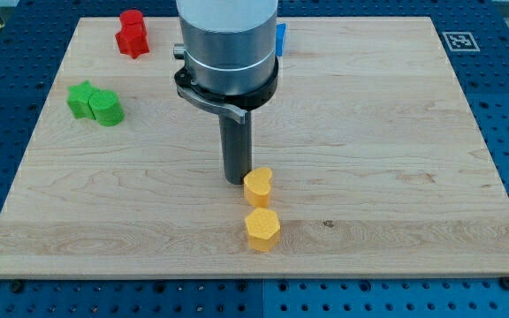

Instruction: Push the yellow heart and yellow hexagon slightly down

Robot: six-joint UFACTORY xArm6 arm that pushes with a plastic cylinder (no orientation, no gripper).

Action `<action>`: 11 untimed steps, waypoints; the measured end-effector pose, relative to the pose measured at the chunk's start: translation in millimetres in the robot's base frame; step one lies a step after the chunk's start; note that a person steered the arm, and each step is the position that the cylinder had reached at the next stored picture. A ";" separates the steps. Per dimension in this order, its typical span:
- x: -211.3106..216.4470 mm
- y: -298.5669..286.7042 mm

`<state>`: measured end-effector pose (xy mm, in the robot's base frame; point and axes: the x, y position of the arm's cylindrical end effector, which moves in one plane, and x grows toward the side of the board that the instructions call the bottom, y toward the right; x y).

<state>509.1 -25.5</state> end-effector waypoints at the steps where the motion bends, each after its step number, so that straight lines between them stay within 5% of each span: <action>1: -15.2 -8.6; 9: 22.8 35.7; 11: -4.4 35.2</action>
